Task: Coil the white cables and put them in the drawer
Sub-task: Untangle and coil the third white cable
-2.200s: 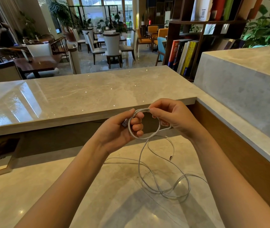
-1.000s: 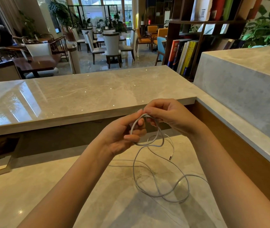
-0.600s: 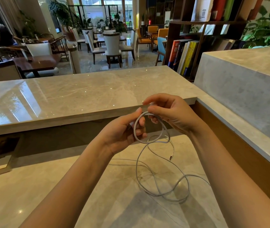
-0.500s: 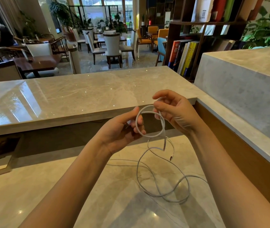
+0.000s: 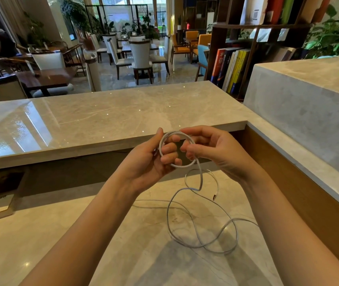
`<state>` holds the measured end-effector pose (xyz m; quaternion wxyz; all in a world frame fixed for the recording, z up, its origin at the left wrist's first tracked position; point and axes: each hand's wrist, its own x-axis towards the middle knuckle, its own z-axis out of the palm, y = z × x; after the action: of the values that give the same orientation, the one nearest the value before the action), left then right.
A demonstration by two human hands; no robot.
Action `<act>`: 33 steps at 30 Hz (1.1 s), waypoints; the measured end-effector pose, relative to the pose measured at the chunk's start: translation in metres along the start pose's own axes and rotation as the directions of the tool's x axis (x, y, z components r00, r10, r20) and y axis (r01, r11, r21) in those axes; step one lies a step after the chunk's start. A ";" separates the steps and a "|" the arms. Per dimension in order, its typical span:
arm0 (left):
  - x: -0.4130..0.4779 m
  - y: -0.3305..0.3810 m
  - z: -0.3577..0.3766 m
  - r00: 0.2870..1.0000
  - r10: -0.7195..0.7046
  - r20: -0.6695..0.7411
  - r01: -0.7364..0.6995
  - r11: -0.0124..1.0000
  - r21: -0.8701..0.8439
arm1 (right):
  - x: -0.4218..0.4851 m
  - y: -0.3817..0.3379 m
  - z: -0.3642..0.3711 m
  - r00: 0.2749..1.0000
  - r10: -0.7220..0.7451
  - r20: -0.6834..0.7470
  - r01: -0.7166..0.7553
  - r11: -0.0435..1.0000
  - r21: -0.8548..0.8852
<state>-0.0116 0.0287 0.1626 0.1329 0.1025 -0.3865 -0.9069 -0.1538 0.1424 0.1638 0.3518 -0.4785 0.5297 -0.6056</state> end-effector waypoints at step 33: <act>0.010 0.028 -0.011 0.906 0.400 0.141 -0.414 0.906 0.089 | -0.011 0.111 0.013 0.948 0.298 -0.115 -0.314 0.799 -0.514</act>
<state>-0.0136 -0.0003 0.1750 0.2896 -0.0273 -0.4588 -0.8396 -0.1475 0.1272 0.0523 0.2932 -0.4559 0.7498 -0.3794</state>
